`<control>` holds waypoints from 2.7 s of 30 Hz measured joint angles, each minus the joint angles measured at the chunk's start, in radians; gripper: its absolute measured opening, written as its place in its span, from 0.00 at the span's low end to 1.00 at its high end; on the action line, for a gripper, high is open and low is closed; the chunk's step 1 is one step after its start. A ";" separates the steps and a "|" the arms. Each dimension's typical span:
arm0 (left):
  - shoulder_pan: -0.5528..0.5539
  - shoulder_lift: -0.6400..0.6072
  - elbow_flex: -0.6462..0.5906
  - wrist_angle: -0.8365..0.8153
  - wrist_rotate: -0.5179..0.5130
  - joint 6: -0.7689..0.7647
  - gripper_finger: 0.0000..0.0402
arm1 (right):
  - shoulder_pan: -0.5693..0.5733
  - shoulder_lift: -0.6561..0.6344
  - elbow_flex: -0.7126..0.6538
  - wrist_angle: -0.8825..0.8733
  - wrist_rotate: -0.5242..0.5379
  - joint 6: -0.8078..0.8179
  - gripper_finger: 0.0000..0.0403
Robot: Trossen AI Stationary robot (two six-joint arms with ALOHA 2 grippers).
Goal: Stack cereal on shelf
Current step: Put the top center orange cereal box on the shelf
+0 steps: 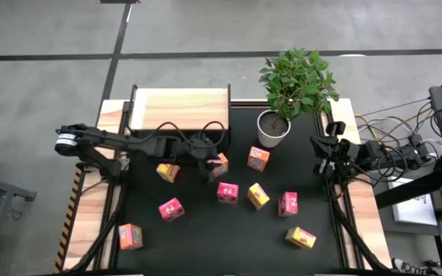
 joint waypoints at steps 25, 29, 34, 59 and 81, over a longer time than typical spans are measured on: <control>0.015 0.019 -0.121 0.094 -0.087 -0.076 0.59 | 0.000 0.000 0.000 -0.023 0.008 -0.014 0.02; 0.015 0.056 -0.120 0.132 -0.073 -0.072 0.59 | 0.000 0.000 0.000 -0.025 0.008 -0.014 0.02; 0.015 0.082 -0.118 0.162 -0.054 -0.061 0.59 | 0.000 0.000 0.000 -0.026 0.008 -0.014 0.02; 0.016 0.050 -0.099 0.063 0.017 0.302 0.62 | 0.000 0.000 0.000 -0.029 0.009 -0.018 0.02; 0.008 0.090 -0.285 0.271 -0.089 0.323 0.23 | 0.000 0.001 0.001 -0.052 0.009 0.012 0.02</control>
